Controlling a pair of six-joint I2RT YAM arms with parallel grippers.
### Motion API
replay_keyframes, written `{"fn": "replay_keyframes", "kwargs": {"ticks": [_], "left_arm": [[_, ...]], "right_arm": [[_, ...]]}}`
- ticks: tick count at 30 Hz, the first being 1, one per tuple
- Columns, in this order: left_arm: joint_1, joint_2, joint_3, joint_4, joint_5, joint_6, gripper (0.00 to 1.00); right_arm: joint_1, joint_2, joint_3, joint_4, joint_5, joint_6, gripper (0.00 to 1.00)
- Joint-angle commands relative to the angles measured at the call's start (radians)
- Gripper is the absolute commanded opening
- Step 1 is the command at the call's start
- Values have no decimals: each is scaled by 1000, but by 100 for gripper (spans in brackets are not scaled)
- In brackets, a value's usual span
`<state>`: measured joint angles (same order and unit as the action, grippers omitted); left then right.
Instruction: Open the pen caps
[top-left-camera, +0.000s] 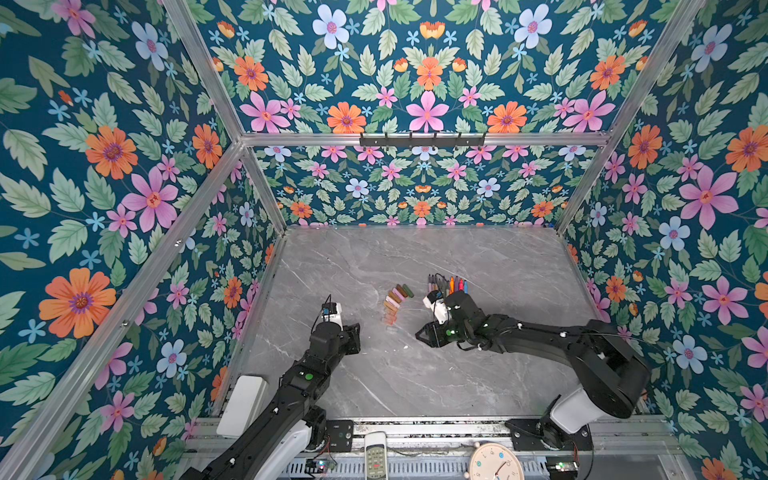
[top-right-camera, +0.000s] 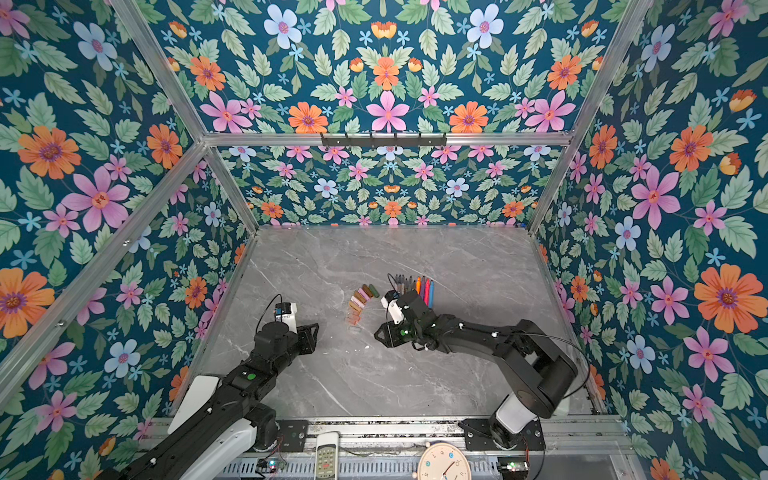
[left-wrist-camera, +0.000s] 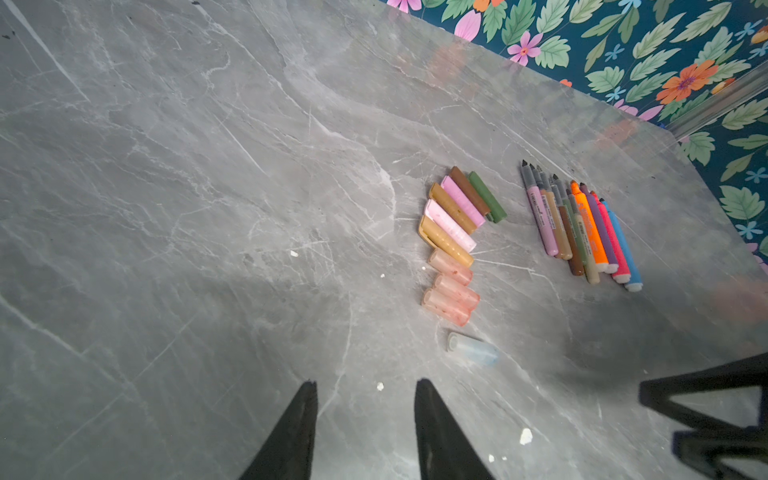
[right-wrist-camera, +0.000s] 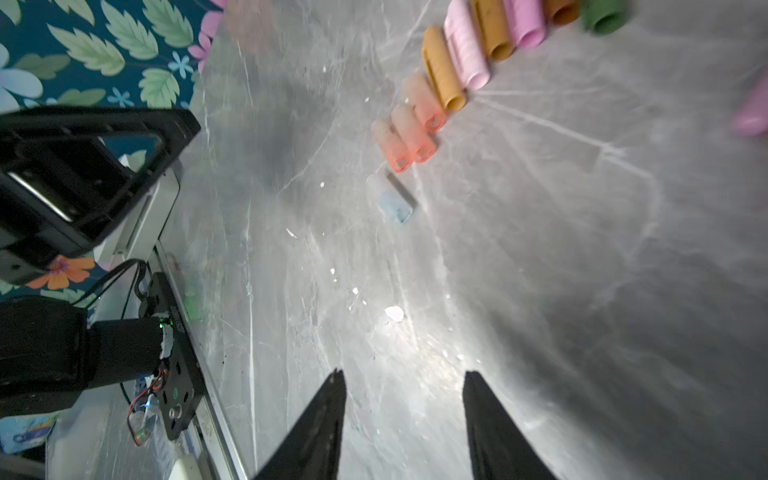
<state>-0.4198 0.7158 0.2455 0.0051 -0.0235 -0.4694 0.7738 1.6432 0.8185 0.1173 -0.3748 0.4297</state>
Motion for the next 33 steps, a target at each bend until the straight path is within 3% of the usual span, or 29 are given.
{"fn": "replay_keyframes", "kwargs": {"ticks": [1, 20, 33], "left_arm": [[0, -12, 2, 15, -10, 2, 42], [1, -19, -2, 17, -1, 4, 42], [1, -21, -3, 18, 0, 3, 42]], "right_arm": [[8, 95, 54, 13, -27, 69, 43], [8, 337, 154, 175, -66, 476, 43], [8, 378, 169, 229, -88, 538, 42]]}}
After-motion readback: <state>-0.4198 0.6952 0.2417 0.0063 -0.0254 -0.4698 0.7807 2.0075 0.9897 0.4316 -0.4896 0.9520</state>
